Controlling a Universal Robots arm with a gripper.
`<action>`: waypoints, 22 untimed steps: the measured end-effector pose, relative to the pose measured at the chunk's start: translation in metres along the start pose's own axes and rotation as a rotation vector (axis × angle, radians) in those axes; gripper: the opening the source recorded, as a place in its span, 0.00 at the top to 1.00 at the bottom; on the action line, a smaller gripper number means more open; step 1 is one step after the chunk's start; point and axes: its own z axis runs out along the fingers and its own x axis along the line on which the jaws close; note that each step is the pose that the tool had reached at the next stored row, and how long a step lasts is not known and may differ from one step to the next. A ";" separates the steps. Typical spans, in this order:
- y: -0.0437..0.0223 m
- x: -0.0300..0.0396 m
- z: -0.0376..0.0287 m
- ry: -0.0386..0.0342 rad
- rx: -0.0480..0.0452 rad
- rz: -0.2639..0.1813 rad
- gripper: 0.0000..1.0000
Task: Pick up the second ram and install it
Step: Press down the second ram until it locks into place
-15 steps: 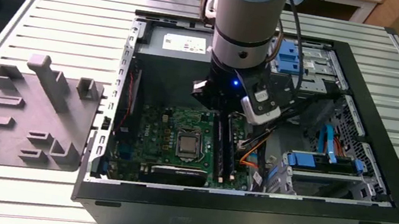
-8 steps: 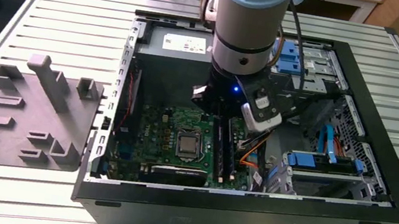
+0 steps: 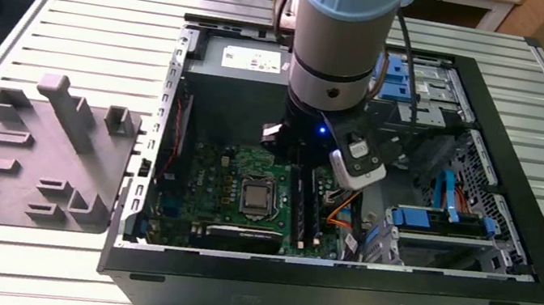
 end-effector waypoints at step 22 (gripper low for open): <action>-0.0189 -0.0009 -0.0009 -0.0001 0.0010 0.000 0.89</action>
